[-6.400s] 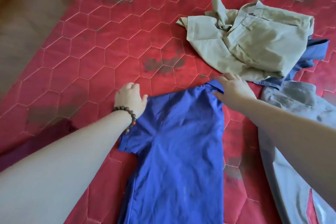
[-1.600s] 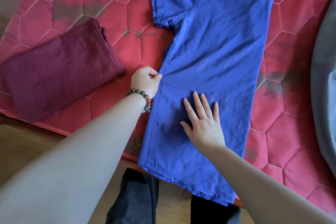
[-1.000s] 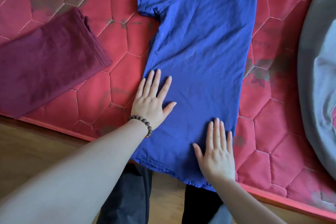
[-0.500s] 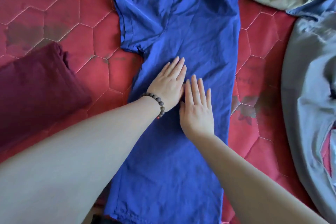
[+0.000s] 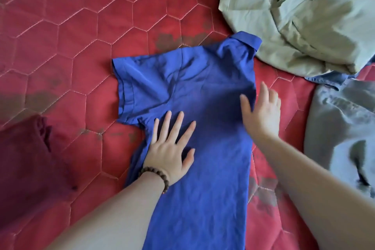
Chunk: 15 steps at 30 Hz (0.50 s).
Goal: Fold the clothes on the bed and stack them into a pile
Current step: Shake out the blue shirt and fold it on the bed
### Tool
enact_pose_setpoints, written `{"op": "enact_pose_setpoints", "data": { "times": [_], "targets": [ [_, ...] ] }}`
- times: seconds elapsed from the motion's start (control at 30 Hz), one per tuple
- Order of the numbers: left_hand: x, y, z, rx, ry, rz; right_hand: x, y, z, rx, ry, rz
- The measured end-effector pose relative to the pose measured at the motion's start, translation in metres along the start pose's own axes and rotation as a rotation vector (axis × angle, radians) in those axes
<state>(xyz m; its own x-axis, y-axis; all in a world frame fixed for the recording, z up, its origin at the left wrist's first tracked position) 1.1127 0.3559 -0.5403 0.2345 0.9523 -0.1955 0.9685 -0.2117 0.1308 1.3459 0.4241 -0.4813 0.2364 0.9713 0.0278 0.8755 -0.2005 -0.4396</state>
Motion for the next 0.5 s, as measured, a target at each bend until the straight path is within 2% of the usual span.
{"op": "enact_pose_setpoints", "data": {
  "times": [0.13,0.23,0.3,0.43,0.5],
  "targets": [
    [0.002,-0.001,0.0,-0.044,0.005,0.002,0.108,0.019,0.018,0.265,-0.075,0.371],
    [0.003,-0.002,0.0,-0.054,0.028,0.001,0.15,0.02,0.036,0.331,-0.155,0.471],
    [0.003,-0.002,0.001,-0.058,0.031,0.0,0.163,0.02,0.047,0.409,-0.22,0.492],
    [0.003,-0.002,0.001,-0.056,0.035,0.008,0.177,0.016,0.045,0.677,-0.22,0.369],
    [0.003,-0.002,0.001,-0.057,0.036,0.007,0.177,0.018,0.038,0.591,-0.226,0.327]
  ]
}}
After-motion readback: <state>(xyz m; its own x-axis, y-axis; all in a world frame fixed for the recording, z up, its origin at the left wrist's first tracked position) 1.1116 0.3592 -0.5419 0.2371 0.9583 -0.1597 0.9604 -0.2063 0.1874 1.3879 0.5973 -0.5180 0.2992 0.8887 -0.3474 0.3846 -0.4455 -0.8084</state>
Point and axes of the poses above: each hand's wrist, its own x-axis towards the middle knuckle, its own z-axis out of the palm, y = z × x, the point moved 9 cm from there along x, towards the middle knuckle, and after that the axes turned 11 degrees about -z, right-handed, at the moved point
